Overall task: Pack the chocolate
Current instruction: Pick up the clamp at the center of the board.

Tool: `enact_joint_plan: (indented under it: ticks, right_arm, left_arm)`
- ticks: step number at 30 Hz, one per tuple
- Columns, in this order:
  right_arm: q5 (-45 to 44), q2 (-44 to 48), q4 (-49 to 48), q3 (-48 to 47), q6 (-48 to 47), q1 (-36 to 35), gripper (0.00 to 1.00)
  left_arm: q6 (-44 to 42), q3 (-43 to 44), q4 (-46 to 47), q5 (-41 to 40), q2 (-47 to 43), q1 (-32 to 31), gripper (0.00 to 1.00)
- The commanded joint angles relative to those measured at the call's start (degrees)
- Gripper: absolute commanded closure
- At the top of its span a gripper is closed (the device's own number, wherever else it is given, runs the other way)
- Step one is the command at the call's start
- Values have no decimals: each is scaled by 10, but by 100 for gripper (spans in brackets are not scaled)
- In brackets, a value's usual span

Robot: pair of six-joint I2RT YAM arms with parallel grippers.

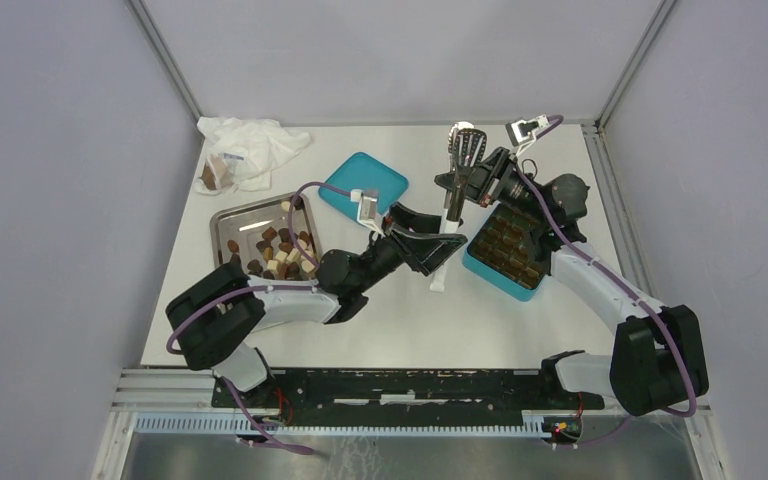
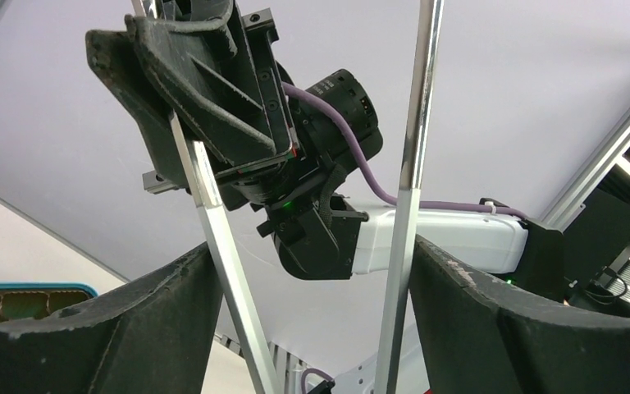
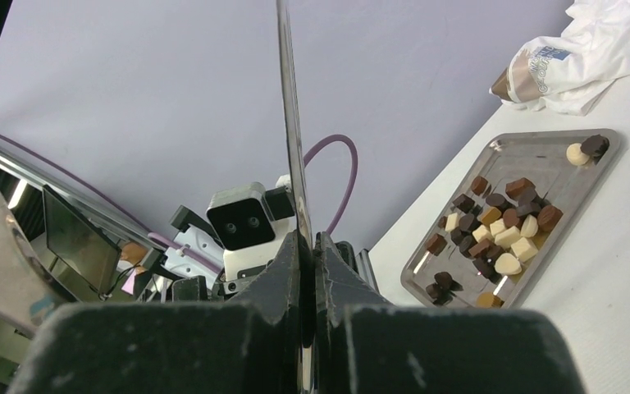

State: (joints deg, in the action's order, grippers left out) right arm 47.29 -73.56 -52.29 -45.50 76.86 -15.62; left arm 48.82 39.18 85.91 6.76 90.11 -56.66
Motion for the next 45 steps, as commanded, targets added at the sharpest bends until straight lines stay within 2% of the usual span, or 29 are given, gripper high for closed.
enact_joint_plan:
  ticks: [1, 8, 11, 13, 14, 15, 16, 18, 21, 24, 31, 34, 36, 38, 40, 44, 45]
  right_arm:
    - [-16, 9, -38, -14, 19, 4, 100]
    - [-17, 9, -37, -8, 18, 4, 100]
    - [-15, 9, -35, -7, 16, 4, 100]
    - [-14, 10, -35, -6, 15, 4, 98]
    - [-12, 10, -35, -6, 14, 4, 94]
    - [-9, 10, -35, -6, 12, 5, 87]
    - [-5, 9, -35, -8, 10, 6, 77]
    - [12, 9, -36, -21, -4, 14, 59]
    - [40, 15, -13, -45, -37, 36, 43]
    - [70, 19, -14, -50, -57, 56, 32]
    - [159, 41, -51, -39, -128, 84, 23]
    - [175, 68, -49, -29, -172, 93, 8]
    - [169, 82, -48, -23, -181, 90, 2]
    - [169, 85, -25, -31, -183, 79, 2]
    - [167, 80, 39, -47, -206, 55, 2]
    - [101, 79, 273, -90, -357, 17, 2]
    - [90, 78, 305, -97, -378, 16, 2]
  left_arm:
    - [14, 15, 48, 12, 9, -2, 16]
    - [5, 20, 48, 4, 13, -2, 26]
    - [1, 22, 51, 3, 11, -2, 36]
    - [0, 23, 50, 3, 9, -1, 38]
    - [-1, 22, 51, 3, 7, -1, 39]
    - [-2, 22, 51, 3, 5, -1, 45]
    - [-1, 20, 52, 4, 2, 1, 48]
    - [0, 12, 55, 2, -5, 4, 49]
    - [2, -3, 56, 1, -22, 12, 49]
    - [11, -14, 53, 3, -39, 22, 48]
    - [51, -24, 22, 22, -62, 49, 49]
    - [50, -30, -15, 28, -73, 52, 49]
    - [47, -28, -34, 33, -75, 52, 49]
    - [48, -25, -41, 37, -72, 51, 49]
    - [49, -20, -41, 38, -65, 52, 50]
    - [52, -5, -44, 45, -52, 51, 50]
    - [52, -3, -44, 45, -51, 51, 51]
